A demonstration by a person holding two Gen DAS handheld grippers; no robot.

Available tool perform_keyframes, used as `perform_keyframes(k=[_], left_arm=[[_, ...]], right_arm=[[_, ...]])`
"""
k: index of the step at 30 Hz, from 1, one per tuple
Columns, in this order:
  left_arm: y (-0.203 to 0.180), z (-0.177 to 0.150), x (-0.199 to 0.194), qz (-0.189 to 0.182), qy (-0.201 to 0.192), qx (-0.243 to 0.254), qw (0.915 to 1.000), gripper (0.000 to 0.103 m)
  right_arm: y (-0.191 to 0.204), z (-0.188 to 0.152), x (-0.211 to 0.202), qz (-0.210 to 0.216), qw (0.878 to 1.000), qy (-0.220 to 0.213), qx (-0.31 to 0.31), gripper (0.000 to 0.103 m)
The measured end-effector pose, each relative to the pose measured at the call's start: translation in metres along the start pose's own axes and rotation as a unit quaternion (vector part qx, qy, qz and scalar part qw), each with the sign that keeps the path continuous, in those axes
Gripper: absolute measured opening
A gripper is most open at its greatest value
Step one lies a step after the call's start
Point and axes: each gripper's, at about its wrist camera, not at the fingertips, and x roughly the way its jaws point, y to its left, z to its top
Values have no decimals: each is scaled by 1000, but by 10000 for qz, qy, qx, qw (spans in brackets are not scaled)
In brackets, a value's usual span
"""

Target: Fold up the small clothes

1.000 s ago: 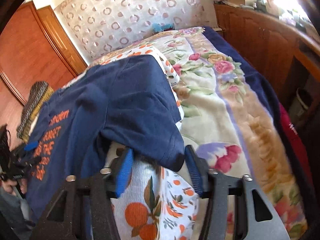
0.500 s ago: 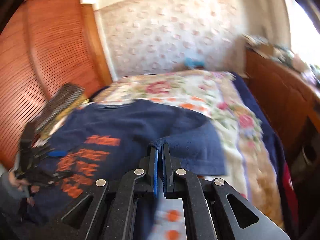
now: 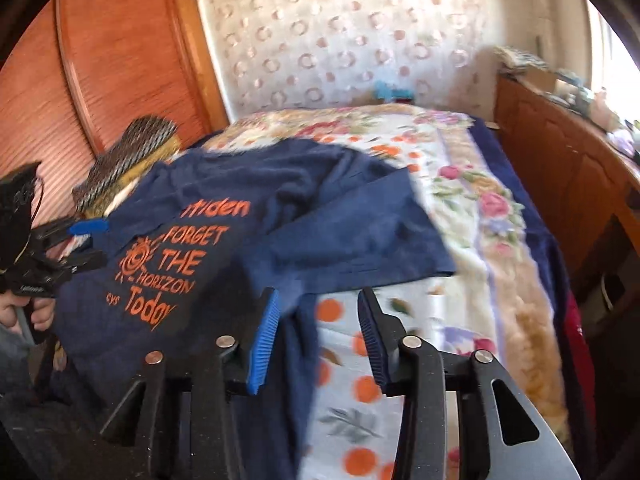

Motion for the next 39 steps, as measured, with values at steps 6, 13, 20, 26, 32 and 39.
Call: perform_keyframes(k=[6,13,20,26,32,39], left_arm=[[-22,10,-16,-88,-283,144,9995,81],[-27,9,-26,-62,-408,164,9990,81],[-20,2,-23,-17,-352,50,9994,81],[-5,-5,-26,85,-362,-141,9992,81],[16,-13,-30,196,-380,-375,9984,81],[40,-24,-31,307,-335,-659,9968,81]], right_arm=[[-34,7,14,-608,9969,25,504,49],[-55,26,79,-683,9891,452,1223,49],[-68,33,93,-352,9844,537,1639,44],[-65,43,59,-506,9926,52,1106,4],[1,81,33,-78,9986,-401,342,4],[109,121,50,803,9944,-385,-571,4]])
